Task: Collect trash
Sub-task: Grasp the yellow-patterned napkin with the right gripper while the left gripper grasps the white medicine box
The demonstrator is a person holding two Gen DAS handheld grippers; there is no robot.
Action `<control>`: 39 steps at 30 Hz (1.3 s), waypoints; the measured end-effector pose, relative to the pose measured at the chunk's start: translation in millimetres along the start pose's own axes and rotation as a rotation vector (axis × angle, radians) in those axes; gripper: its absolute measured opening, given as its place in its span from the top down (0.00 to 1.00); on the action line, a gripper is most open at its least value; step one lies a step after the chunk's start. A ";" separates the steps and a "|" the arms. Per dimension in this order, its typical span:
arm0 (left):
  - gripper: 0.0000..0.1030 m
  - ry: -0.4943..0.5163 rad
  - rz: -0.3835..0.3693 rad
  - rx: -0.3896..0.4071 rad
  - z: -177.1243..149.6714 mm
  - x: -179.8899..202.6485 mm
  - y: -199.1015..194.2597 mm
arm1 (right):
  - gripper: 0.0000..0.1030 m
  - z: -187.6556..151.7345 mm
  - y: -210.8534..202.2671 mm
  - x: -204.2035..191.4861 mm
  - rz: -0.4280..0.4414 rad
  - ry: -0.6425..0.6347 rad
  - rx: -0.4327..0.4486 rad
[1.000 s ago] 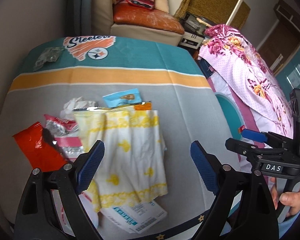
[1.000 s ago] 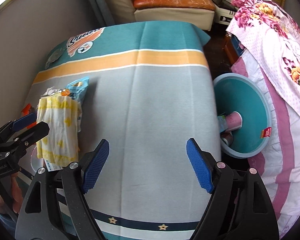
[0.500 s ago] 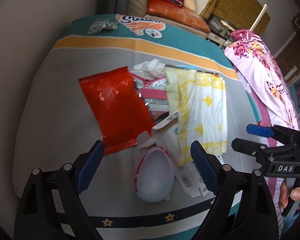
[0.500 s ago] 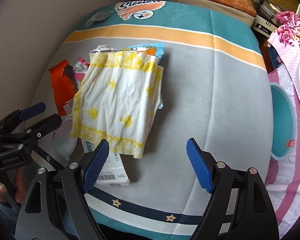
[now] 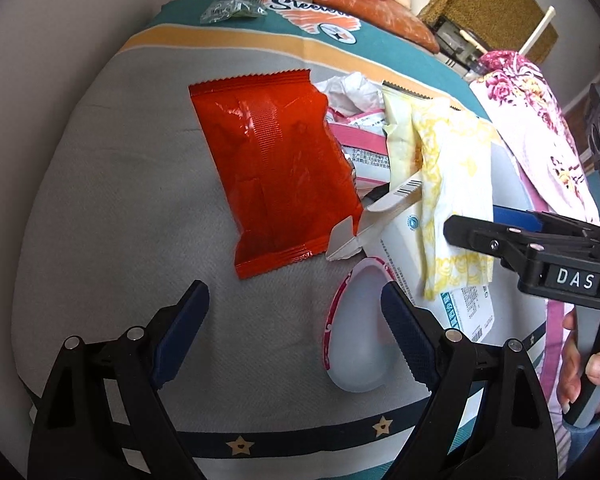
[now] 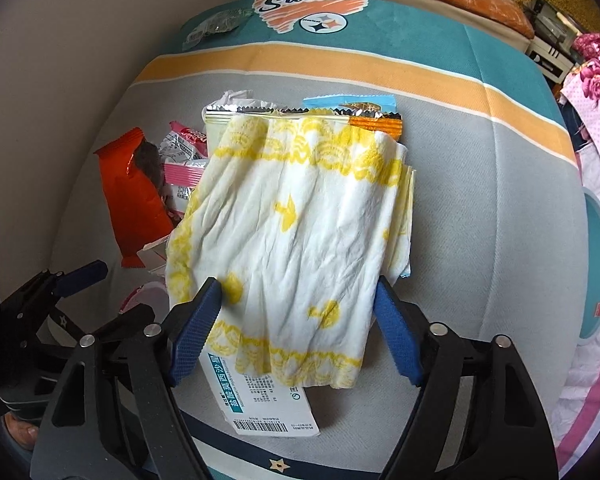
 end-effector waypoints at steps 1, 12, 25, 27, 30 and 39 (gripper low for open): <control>0.14 -0.002 0.000 -0.005 -0.3 -0.8 2.3 | 0.44 0.2 -0.8 1.9 -0.003 0.002 0.006; 0.14 -0.020 0.023 0.009 -0.4 -3.5 -2.2 | 0.91 1.2 -29.3 27.4 0.011 0.025 0.069; 0.14 -0.015 -0.109 -0.014 1.4 59.8 -19.0 | 0.94 -15.4 -55.4 68.8 0.034 0.064 0.120; 0.14 -0.002 -0.137 -0.032 -1.6 78.0 -16.7 | 0.93 -19.6 -59.0 76.3 0.042 0.071 0.126; 0.14 0.000 -0.128 -0.074 -9.2 97.9 -5.5 | 0.93 -26.2 -64.2 87.7 0.059 0.081 0.137; 0.14 -0.152 -0.007 -0.123 -29.2 95.2 25.3 | 0.93 -47.2 -66.9 119.1 0.108 0.106 0.154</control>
Point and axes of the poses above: each gripper's, at about its wrist camera, not at the fingertips, and y roughly the way its jaws point, x to its right, z to its top, the point moved 7 cm from there along y, roughly the way its jaws point, and after that the axes turned 2 degrees about -z, right-handed, at the moved point
